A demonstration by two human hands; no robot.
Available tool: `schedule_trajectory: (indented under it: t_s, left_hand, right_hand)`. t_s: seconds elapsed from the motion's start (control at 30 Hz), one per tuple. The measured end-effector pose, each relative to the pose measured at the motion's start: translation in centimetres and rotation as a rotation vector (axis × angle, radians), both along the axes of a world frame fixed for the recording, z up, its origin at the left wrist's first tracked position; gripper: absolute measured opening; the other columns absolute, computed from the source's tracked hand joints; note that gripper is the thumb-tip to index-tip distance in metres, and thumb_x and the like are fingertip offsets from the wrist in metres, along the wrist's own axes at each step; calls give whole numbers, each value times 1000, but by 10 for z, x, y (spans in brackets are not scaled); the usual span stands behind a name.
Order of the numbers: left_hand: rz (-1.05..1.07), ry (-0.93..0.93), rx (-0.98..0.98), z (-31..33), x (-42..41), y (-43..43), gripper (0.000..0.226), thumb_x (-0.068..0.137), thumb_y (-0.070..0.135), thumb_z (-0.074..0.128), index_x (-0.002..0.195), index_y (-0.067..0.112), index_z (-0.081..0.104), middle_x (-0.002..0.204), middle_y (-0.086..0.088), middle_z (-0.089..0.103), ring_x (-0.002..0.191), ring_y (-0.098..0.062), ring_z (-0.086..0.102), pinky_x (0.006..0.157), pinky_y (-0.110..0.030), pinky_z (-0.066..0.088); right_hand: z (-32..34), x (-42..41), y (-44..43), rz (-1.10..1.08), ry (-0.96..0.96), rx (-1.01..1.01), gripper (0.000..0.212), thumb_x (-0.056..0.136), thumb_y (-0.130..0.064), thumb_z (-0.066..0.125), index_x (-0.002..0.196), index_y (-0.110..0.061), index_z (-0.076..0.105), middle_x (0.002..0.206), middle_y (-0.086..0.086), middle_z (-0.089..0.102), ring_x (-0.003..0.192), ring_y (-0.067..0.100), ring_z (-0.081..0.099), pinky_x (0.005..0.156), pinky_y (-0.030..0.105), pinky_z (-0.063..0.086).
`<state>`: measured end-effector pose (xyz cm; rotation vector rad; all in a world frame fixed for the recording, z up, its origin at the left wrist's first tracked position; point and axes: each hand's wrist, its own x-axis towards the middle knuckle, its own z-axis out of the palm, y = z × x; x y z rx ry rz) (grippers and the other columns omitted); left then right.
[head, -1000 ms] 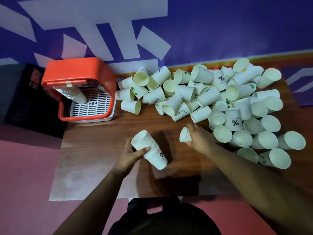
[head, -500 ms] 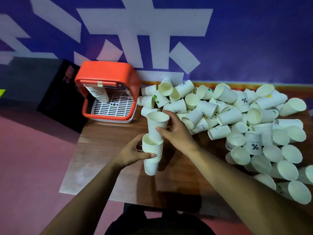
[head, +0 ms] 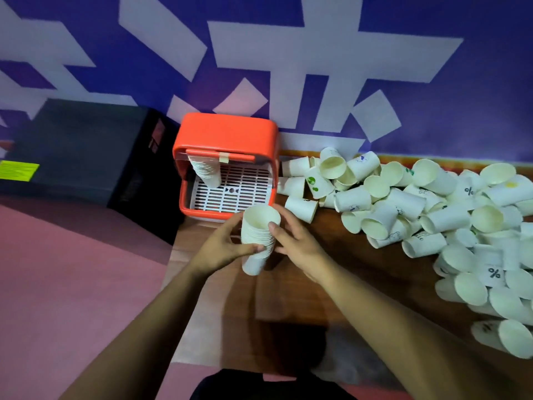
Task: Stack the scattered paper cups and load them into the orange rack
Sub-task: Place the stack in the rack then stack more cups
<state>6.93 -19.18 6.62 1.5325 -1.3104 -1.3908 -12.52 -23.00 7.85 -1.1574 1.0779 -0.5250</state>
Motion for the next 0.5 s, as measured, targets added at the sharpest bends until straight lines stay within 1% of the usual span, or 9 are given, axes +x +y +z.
schedule_trajectory:
  t_s: [0.1, 0.13, 0.17, 0.2, 0.27, 0.33, 0.37, 0.43, 0.5]
  left_hand:
    - [16, 43, -37, -2, 31, -17, 75, 73, 17, 87, 138, 28, 52, 127, 1, 66, 122, -19, 60, 106, -48, 48]
    - [18, 72, -35, -3, 39, -22, 77, 73, 18, 87, 139, 28, 50, 130, 0, 64, 125, -20, 58, 107, -48, 48]
    - [16, 94, -34, -4, 46, -27, 79, 72, 21, 87, 140, 28, 49, 133, -1, 62, 128, -21, 56, 107, -49, 47]
    - [14, 110, -38, -5, 52, -31, 80, 72, 23, 87, 141, 26, 48, 135, -3, 60, 130, -22, 55, 108, -49, 47]
    - [25, 129, -49, -8, 62, -41, 80, 71, 25, 87, 140, 19, 48, 137, -8, 58, 130, -24, 54, 111, -51, 44]
    - [47, 159, -60, -9, 69, -51, 79, 68, 24, 86, 137, 14, 50, 137, -14, 56, 128, -25, 56, 112, -50, 43]
    - [48, 154, -76, -9, 72, -56, 77, 68, 25, 87, 136, 17, 52, 137, -15, 55, 127, -24, 57, 111, -48, 44]
    - [37, 100, -114, -10, 77, -64, 72, 68, 30, 87, 134, 34, 56, 138, -11, 52, 125, -22, 57, 109, -42, 46]
    - [19, 47, -136, -13, 80, -69, 68, 71, 33, 85, 130, 48, 56, 135, -7, 54, 121, -17, 58, 105, -35, 48]
  right_hand:
    - [2, 29, -11, -30, -55, 32, 53, 93, -37, 62, 141, -43, 41, 140, -5, 53, 126, 10, 53, 100, 42, 50]
    - [2, 36, -15, -37, -66, 26, 53, 92, -35, 64, 141, -40, 43, 140, -3, 53, 126, 11, 54, 98, 40, 51]
    - [2, 43, -19, -47, -78, 14, 52, 91, -35, 66, 138, -40, 45, 139, -1, 55, 125, 12, 55, 97, 38, 52]
    - [2, 49, -23, -59, -72, -7, 50, 88, -38, 69, 133, -46, 49, 137, 0, 57, 124, 13, 56, 97, 38, 52]
    - [1, 59, -32, -84, -31, -52, 53, 77, -55, 73, 124, -58, 50, 137, -4, 57, 125, 14, 55, 102, 42, 49]
    - [-3, 67, -42, -98, 23, -100, 62, 70, -69, 72, 127, -61, 46, 140, -10, 53, 130, 15, 50, 107, 48, 43]
    - [-7, 70, -47, -105, 34, -112, 65, 70, -69, 72, 129, -60, 45, 141, -12, 52, 131, 15, 49, 108, 49, 42]
    - [-11, 77, -52, -110, 33, -132, 62, 74, -55, 75, 129, -57, 46, 140, -13, 52, 129, 11, 51, 108, 44, 43]
    - [-16, 82, -55, -78, 49, -163, 69, 75, -35, 79, 132, -53, 44, 138, -15, 51, 125, 1, 51, 103, 31, 45]
